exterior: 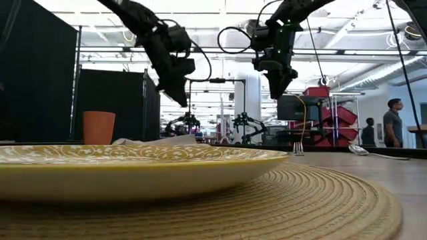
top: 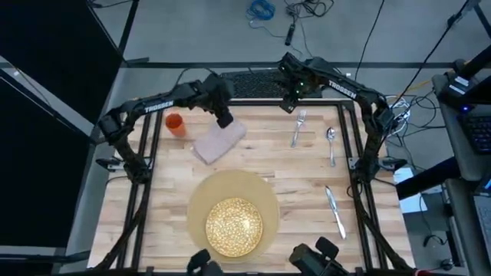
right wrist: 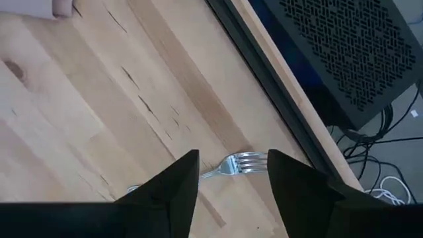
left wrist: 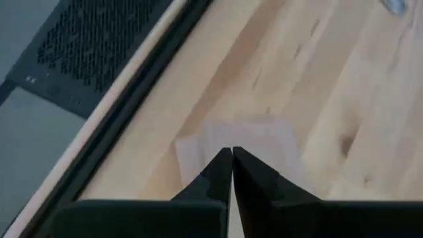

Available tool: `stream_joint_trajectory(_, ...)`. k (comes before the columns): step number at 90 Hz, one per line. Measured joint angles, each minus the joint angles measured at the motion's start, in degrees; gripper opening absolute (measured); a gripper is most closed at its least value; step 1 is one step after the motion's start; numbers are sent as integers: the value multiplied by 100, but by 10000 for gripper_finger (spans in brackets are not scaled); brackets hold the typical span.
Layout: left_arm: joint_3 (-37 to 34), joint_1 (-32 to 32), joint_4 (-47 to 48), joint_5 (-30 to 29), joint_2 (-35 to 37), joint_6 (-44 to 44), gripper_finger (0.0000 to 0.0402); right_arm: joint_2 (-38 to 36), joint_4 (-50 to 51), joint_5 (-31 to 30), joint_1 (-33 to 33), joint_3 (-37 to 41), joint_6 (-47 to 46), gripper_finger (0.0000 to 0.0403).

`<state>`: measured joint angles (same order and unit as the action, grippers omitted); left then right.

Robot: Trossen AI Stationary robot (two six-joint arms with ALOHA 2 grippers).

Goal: Set table place
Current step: Fold the light orange napkin on the table

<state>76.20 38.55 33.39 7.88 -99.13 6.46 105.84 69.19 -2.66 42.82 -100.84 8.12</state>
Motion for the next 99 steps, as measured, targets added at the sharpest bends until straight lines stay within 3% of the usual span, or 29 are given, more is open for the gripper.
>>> stream_joint_trajectory(20, -2, 76, -139, 185, -510, 37, 15, 0, 0, 0, 0, 0, 89, 165)
stream_joint_trajectory(60, -2, 76, -250, -70, -666, 46, 126, 2, -76, 0, 1, 0, 223, 165)
stream_joint_trajectory(99, 0, 10, -270, -263, -1160, 150, 135, 2, -83, 428, 7, 0, 258, 165)
